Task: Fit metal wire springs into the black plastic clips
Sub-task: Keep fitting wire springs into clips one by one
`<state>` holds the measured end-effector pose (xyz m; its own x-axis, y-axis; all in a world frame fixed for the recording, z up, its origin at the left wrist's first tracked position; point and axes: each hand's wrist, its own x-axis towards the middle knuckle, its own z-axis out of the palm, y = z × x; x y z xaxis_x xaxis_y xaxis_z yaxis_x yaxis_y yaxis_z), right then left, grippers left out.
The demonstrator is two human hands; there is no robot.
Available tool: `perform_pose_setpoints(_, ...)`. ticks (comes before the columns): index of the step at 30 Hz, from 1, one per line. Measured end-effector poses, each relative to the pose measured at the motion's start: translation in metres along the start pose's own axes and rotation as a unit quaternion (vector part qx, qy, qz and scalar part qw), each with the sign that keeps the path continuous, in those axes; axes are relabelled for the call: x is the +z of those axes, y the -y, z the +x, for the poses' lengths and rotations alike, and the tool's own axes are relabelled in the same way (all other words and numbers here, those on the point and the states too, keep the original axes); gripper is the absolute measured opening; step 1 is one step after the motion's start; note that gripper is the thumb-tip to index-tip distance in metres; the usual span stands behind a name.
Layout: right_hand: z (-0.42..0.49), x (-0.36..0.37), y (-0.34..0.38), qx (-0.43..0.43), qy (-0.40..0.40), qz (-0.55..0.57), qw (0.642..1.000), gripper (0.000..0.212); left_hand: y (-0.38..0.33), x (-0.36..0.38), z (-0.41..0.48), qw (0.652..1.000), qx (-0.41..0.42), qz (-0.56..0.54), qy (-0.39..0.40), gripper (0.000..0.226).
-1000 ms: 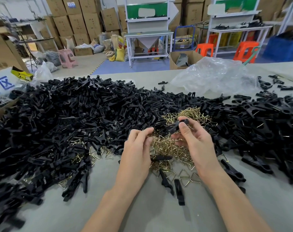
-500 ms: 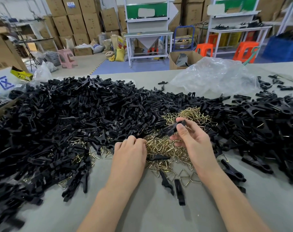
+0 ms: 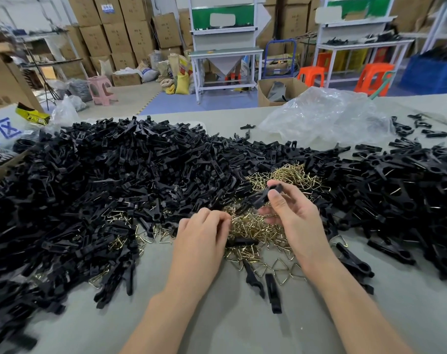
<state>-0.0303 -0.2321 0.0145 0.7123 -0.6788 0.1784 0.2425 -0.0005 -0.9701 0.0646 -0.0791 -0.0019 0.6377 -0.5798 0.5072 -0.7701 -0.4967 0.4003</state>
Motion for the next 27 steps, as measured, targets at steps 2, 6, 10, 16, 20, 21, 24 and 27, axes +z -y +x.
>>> perform_pose_setpoints(2, -0.001, 0.001, 0.001, -0.001, 0.008, -0.008, 1.000, 0.018, 0.001, -0.002, 0.001, 1.000, 0.000, -0.011, -0.026, 0.020)
perform_pose_setpoints(6, -0.005, 0.002, 0.003, -0.009, 0.055, -0.028, 0.998, 0.020, 0.002, -0.004, 0.002, 0.997, 0.031, -0.009, -0.073, 0.021)
perform_pose_setpoints(10, -0.009, 0.006, 0.005, -0.017, 0.131, -0.057, 0.990, 0.020, 0.003, -0.003, 0.004, 0.995, 0.037, -0.033, -0.086, 0.017)
perform_pose_setpoints(16, -0.012, 0.008, 0.004, -0.010, 0.185, -0.071, 0.980, 0.019, 0.001, -0.002, 0.004, 0.996, 0.006, -0.067, -0.059, 0.023)
perform_pose_setpoints(20, -0.011, 0.008, 0.003, -0.017, 0.179, -0.063, 0.982, 0.018, 0.001, -0.001, 0.001, 0.994, -0.012, -0.097, -0.056, 0.022)
perform_pose_setpoints(21, -0.012, 0.009, 0.003, -0.020, 0.181, -0.062, 0.981, 0.018, 0.002, 0.000, 0.001, 0.993, -0.018, -0.107, -0.055, 0.022)
perform_pose_setpoints(24, -0.013, 0.010, 0.003, -0.018, 0.186, -0.057, 0.981, 0.019, 0.003, 0.000, 0.001, 0.989, -0.031, -0.139, -0.049, 0.026)
perform_pose_setpoints(27, -0.013, 0.008, 0.003, -0.011, 0.189, -0.059, 0.980, 0.019, 0.002, 0.000, 0.000, 0.985, -0.041, -0.160, -0.059, 0.016)
